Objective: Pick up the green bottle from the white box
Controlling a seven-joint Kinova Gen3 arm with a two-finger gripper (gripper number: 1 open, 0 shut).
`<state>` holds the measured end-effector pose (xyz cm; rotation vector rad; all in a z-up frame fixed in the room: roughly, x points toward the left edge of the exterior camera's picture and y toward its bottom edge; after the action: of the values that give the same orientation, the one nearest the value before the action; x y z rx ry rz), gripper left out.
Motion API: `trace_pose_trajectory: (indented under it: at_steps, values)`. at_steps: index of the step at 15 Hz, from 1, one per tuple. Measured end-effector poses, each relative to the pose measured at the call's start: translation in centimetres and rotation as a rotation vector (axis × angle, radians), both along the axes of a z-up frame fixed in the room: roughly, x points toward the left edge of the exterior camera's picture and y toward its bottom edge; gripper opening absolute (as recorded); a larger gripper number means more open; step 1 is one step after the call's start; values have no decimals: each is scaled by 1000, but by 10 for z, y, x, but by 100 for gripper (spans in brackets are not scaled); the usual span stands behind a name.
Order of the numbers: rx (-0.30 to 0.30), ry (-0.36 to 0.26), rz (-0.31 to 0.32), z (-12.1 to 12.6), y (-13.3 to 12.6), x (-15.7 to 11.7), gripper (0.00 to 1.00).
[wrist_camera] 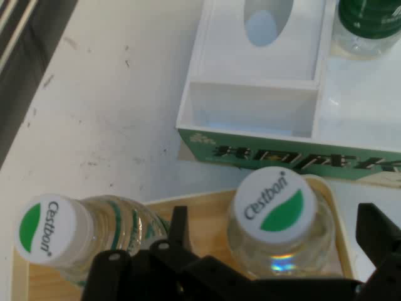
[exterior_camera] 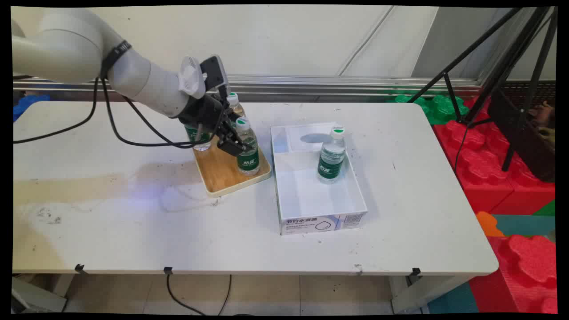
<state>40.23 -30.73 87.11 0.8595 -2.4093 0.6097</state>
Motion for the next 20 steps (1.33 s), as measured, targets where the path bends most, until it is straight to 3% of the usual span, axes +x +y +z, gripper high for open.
trace_pose_trajectory:
  at_steps: [5, 10, 20]
  values:
    - [-55, 6, -41, 39, 22, -7, 100]
    - [-63, 35, -64, 68, 42, -29, 100]
    - [-51, 99, -35, 76, 43, -94, 100]
